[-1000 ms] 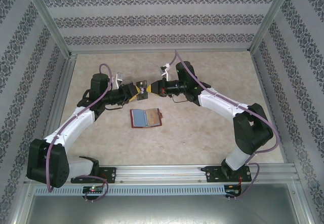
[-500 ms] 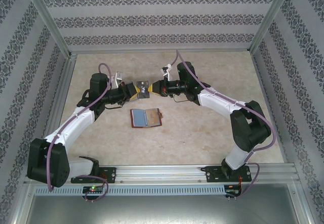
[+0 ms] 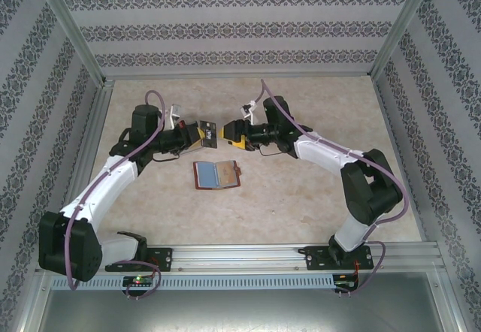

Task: Take the credit cards out of the card holder

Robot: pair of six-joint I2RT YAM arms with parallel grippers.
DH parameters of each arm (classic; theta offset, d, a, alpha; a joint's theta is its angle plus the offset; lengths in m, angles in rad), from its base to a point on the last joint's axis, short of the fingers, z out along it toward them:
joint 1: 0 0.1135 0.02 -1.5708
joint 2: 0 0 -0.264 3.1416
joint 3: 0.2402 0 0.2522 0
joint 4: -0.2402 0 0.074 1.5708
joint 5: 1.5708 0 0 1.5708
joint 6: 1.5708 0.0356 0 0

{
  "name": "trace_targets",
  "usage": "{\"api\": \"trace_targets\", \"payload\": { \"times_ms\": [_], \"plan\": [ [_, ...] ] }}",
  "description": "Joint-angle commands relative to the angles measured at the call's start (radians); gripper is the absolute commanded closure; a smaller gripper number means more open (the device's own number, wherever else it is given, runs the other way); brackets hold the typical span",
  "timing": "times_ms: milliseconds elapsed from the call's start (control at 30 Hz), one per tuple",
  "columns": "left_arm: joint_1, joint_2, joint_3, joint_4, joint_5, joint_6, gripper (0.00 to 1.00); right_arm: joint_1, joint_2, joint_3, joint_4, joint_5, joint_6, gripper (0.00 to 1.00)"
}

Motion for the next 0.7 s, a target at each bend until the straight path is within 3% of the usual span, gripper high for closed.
{"api": "trace_targets", "payload": {
  "times_ms": [0, 167, 200, 667],
  "plan": [
    [0.007, -0.026, 0.09, -0.244, -0.173, 0.219, 1.0, -0.013, -0.074, -0.015, -0.064, 0.053, -0.073, 0.18],
    [0.008, 0.006, 0.167, -0.358, -0.36, 0.427, 1.0, -0.02, -0.143, -0.042, -0.116, 0.119, -0.13, 0.12],
    [0.007, 0.015, 0.179, -0.366, -0.389, 0.478, 1.0, -0.022, -0.161, -0.048, -0.126, 0.142, -0.142, 0.02],
    [-0.047, 0.18, 0.28, -0.278, -0.601, 1.124, 1.0, -0.021, -0.385, -0.15, -0.187, 0.37, -0.298, 0.02]
  ]
}}
